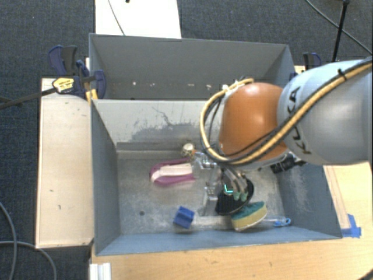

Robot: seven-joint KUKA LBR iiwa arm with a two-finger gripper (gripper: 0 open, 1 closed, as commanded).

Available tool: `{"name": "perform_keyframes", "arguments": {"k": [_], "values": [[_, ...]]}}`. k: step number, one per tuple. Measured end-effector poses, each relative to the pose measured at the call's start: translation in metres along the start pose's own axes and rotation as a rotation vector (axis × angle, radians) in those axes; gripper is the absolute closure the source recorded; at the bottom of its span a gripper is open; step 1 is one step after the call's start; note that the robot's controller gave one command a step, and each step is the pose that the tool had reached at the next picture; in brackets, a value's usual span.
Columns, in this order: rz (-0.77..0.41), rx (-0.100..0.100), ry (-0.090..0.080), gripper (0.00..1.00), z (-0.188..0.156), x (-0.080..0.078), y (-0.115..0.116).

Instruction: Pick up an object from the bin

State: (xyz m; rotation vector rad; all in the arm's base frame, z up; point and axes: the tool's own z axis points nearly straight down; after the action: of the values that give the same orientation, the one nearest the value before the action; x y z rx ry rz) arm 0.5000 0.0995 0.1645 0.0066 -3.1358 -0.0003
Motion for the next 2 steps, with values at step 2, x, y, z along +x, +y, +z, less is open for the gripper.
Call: {"name": "perform_keyframes", "arguments": {"k": [2], "values": [[-0.179, 0.000, -0.012, 0.00, 0.0208, -0.0897, 0.0078]]}}
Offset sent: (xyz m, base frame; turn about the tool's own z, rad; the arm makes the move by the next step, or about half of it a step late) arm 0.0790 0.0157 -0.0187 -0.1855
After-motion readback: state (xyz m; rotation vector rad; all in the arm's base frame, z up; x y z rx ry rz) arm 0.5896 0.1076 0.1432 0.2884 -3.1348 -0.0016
